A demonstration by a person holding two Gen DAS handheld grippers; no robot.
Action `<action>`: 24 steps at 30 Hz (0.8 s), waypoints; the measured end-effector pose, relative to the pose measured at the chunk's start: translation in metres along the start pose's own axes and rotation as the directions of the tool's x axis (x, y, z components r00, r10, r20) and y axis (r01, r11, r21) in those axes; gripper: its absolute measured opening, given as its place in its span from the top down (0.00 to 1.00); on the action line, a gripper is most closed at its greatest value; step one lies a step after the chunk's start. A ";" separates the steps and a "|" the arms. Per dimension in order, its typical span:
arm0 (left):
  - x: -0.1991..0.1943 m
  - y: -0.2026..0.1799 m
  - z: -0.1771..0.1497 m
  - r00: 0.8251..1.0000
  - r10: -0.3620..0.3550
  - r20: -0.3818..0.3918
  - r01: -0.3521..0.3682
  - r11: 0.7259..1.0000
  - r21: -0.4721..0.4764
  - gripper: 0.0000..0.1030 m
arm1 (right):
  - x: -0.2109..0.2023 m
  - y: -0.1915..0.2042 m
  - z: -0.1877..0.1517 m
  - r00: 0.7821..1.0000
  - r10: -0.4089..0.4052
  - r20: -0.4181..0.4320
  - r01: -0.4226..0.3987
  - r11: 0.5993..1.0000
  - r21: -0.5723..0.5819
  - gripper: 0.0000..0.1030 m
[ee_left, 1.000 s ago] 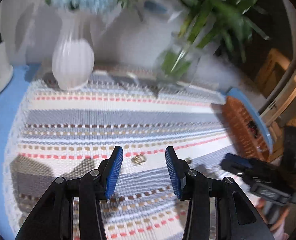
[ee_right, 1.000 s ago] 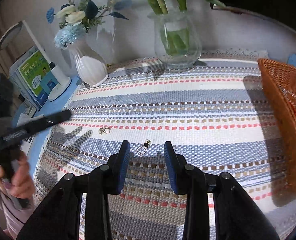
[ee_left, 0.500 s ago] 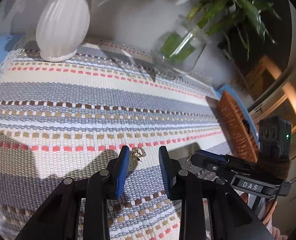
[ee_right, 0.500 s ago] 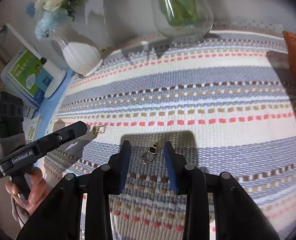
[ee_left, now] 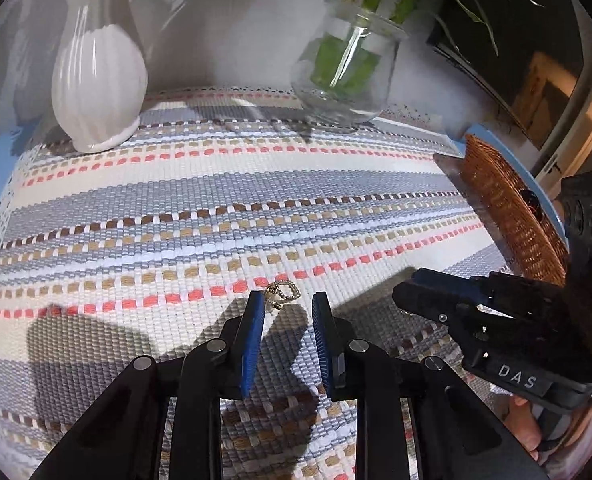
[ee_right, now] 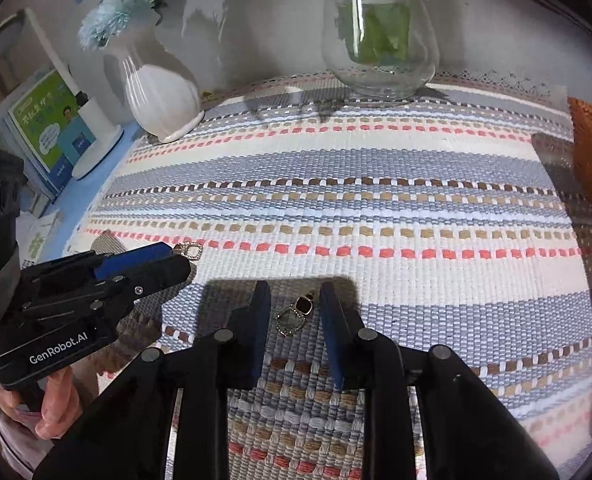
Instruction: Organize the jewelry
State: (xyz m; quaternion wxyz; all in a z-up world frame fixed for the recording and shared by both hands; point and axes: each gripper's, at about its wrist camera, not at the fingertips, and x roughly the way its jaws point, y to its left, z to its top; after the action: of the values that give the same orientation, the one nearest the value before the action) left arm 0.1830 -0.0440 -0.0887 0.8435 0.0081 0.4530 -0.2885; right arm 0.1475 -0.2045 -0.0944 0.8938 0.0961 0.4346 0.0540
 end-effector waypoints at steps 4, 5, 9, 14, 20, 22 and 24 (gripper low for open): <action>0.003 -0.003 0.002 1.000 0.029 0.007 -0.029 0.999 0.014 0.78 | 0.002 0.004 0.000 0.999 -0.034 0.005 0.035 0.999 -0.025 0.74; 0.003 -0.003 0.002 0.999 0.031 0.008 -0.032 0.999 0.019 0.78 | 0.001 0.004 0.000 0.999 -0.037 0.006 0.037 0.999 -0.026 0.75; 0.004 -0.007 0.002 0.999 0.049 0.010 -0.050 0.998 0.046 0.79 | 0.003 0.002 0.000 0.999 -0.045 0.009 0.045 0.999 -0.025 0.83; 0.007 -0.010 0.001 0.999 0.050 0.003 -0.050 0.997 0.067 0.91 | 0.004 0.005 -0.001 0.998 -0.056 0.009 0.056 0.998 -0.041 0.88; 0.003 -0.011 0.001 0.998 0.053 0.024 -0.054 0.996 0.073 0.91 | 0.003 0.004 -0.001 0.999 -0.049 0.009 0.049 0.998 -0.041 0.88; 0.001 -0.012 0.000 0.998 0.060 0.034 -0.062 0.995 0.072 0.91 | 0.003 0.002 -0.001 0.999 -0.041 0.009 0.042 0.999 -0.035 0.88; -0.002 -0.006 0.001 0.999 0.026 0.037 -0.027 0.999 0.043 0.91 | 0.002 0.001 -0.002 0.999 -0.032 0.009 0.033 0.999 -0.028 0.88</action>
State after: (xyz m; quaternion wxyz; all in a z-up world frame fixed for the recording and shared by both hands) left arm 0.1799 -0.0478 -0.0848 0.8550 0.0274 0.4309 -0.2872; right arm 0.1473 -0.2033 -0.0970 0.8978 0.0769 0.4314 0.0450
